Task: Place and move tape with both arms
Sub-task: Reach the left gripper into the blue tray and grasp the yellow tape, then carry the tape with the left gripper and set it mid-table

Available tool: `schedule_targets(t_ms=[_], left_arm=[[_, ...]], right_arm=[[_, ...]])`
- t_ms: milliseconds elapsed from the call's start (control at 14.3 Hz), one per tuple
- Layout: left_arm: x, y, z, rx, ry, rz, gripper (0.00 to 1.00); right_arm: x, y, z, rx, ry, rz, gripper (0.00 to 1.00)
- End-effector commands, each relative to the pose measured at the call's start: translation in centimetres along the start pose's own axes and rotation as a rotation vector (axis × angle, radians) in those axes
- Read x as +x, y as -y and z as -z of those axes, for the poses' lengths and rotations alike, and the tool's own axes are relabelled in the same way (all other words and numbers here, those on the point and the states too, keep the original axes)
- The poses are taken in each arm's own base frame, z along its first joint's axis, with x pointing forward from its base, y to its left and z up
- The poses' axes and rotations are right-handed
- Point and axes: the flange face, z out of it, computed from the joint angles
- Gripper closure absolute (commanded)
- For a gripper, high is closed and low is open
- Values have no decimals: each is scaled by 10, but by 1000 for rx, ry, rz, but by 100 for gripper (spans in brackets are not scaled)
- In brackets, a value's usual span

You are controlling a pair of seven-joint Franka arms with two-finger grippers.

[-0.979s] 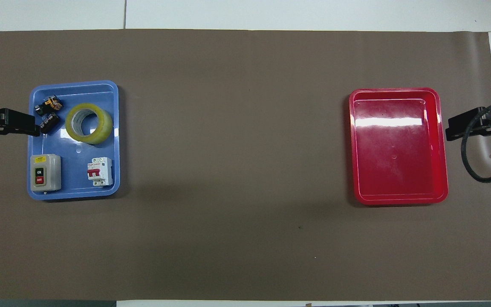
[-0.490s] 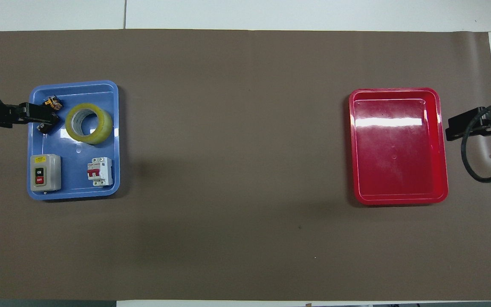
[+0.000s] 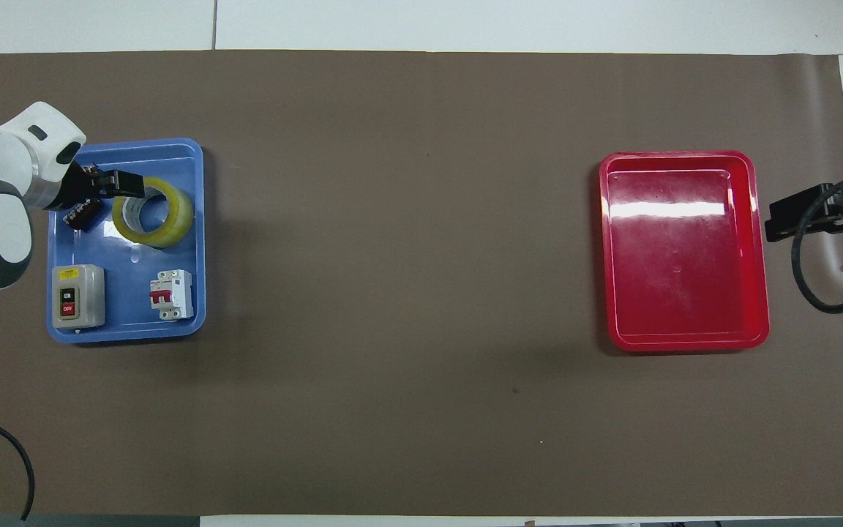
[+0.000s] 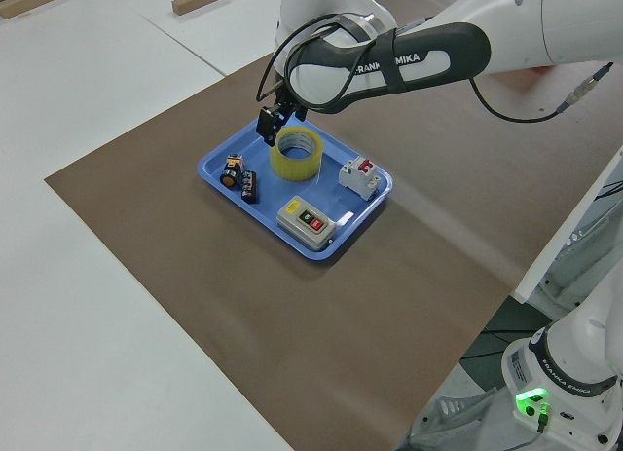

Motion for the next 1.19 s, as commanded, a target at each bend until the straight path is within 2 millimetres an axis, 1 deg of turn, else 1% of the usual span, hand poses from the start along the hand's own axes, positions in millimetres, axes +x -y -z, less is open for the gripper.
schedule_targets(t_ms=[0, 70, 140, 210, 280, 350, 420, 490, 700, 840, 909, 1049, 1119], left_arm=[[-7, 10, -12, 15, -6, -9, 0], [-10, 12, -19, 15, 0, -6, 0], [-12, 13, -32, 14, 8, -6, 1], [-16, 15, -40, 14, 11, -2, 2], [-18, 16, -44, 14, 11, -1, 10], [-20, 15, -47, 13, 17, -2, 47], [-21, 15, -49, 13, 18, -2, 88], [-21, 16, -49, 14, 18, -1, 100], [-19, 15, -46, 15, 17, -5, 100], [-17, 14, -37, 16, 16, -5, 100], [-16, 13, -28, 16, 25, -7, 100], [-10, 10, 1, 37, 67, -32, 100], [-5, 8, 19, 51, 88, -46, 100]], right_arm=[[0, -3, 1, -1, 1, 17, 0], [0, -3, 1, -1, 1, 19, 0], [0, -3, 1, -1, 1, 17, 0], [0, -3, 1, -1, 1, 17, 0], [0, -3, 1, -1, 1, 17, 0], [0, -3, 1, -1, 1, 17, 0], [0, -3, 1, -1, 1, 17, 0], [0, -3, 1, -1, 1, 17, 0], [0, -3, 1, -1, 1, 17, 0], [0, -3, 1, 0, 1, 17, 0], [0, -3, 1, -1, 1, 17, 0], [0, -3, 1, 0, 1, 17, 0], [0, -3, 1, 0, 1, 17, 0]])
